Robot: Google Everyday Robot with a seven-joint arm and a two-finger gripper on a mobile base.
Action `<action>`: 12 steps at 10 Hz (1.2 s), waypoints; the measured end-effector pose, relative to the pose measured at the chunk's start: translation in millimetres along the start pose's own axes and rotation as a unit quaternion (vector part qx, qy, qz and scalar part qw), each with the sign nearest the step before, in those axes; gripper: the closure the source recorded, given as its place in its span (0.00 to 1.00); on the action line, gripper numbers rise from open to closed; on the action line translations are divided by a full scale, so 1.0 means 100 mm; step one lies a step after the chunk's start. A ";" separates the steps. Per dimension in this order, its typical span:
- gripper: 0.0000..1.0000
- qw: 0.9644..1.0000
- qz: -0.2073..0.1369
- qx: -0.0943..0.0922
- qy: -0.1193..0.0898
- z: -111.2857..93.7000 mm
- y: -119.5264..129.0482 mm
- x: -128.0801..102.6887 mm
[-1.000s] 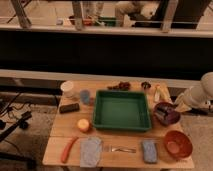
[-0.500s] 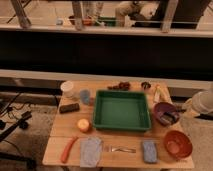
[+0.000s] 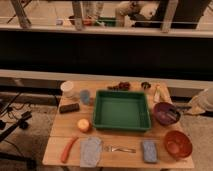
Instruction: Wipe purple bowl with brush
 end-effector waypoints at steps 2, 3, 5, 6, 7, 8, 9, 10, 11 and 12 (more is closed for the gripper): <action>1.00 1.000 0.004 0.000 0.006 0.14 -0.20 -0.09; 1.00 1.000 0.004 0.000 0.006 0.17 -0.24 -0.12; 1.00 1.000 0.003 -0.001 0.006 0.22 -0.28 -0.21; 1.00 1.000 -0.001 0.000 0.004 0.22 -0.28 -0.28; 1.00 1.000 -0.008 0.002 0.000 0.21 -0.27 -0.38; 1.00 1.000 -0.015 0.003 -0.004 0.18 -0.23 -0.47; 1.00 1.000 -0.021 0.004 -0.008 0.16 -0.20 -0.54; 1.00 1.000 -0.026 0.004 -0.012 0.13 -0.16 -0.59; 1.00 0.999 -0.032 0.003 -0.017 0.10 -0.09 -0.62; 1.00 0.999 -0.036 0.003 -0.021 0.08 -0.05 -0.64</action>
